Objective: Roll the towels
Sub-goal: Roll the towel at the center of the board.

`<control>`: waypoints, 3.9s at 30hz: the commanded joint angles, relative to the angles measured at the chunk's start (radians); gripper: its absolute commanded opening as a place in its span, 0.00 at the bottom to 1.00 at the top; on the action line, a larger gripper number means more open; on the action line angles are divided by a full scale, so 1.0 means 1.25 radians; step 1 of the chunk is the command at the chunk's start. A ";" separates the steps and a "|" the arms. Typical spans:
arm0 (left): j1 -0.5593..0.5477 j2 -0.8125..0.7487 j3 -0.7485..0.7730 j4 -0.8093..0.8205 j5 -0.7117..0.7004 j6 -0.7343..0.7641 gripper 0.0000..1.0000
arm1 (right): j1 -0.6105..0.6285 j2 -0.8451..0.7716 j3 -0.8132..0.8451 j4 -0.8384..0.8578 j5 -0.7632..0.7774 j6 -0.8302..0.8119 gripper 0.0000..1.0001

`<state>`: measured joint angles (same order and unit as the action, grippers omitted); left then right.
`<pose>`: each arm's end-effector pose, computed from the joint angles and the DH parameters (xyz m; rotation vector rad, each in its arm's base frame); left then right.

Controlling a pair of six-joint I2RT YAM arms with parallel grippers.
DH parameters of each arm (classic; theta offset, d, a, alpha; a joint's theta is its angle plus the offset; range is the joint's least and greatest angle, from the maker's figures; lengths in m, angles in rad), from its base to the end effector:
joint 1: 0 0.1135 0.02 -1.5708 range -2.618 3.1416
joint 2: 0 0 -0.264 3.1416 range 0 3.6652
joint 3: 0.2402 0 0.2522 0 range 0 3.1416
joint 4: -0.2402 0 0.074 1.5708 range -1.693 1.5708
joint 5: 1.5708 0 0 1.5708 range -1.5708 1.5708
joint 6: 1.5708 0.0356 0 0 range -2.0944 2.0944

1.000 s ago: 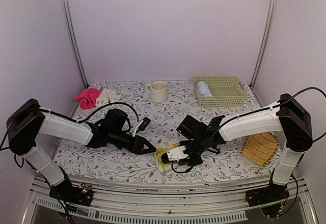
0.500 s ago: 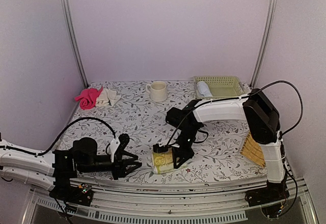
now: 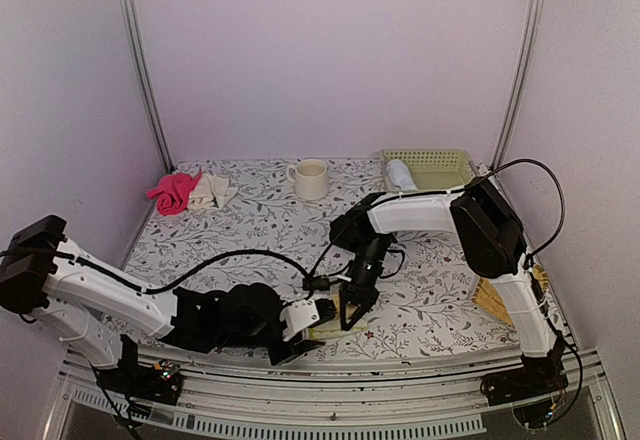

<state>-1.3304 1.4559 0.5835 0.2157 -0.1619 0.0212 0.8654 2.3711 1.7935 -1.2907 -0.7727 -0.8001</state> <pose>0.0721 -0.2702 0.1601 1.3493 1.8277 -0.5336 0.2523 0.3346 0.1188 1.8397 -1.8902 -1.0575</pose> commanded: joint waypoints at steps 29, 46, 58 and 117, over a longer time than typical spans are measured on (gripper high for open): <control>0.082 0.267 0.204 -0.200 0.100 0.012 0.11 | -0.088 -0.344 -0.079 0.012 0.017 0.000 0.37; 0.268 0.380 0.200 -0.080 0.596 -0.221 0.17 | 0.107 -0.675 -0.662 0.726 0.434 0.038 0.49; 0.298 0.401 0.191 -0.066 0.621 -0.231 0.17 | 0.163 -0.573 -0.690 0.872 0.510 -0.021 0.50; -0.057 0.290 0.223 -0.154 -0.133 0.154 0.30 | -0.010 -0.055 -0.232 0.189 -0.069 0.008 0.11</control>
<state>-1.4124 1.7821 0.8425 0.0540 -0.3927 0.2092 0.8440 2.2555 1.5066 -1.0470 -0.9489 -0.7815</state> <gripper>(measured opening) 0.354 0.119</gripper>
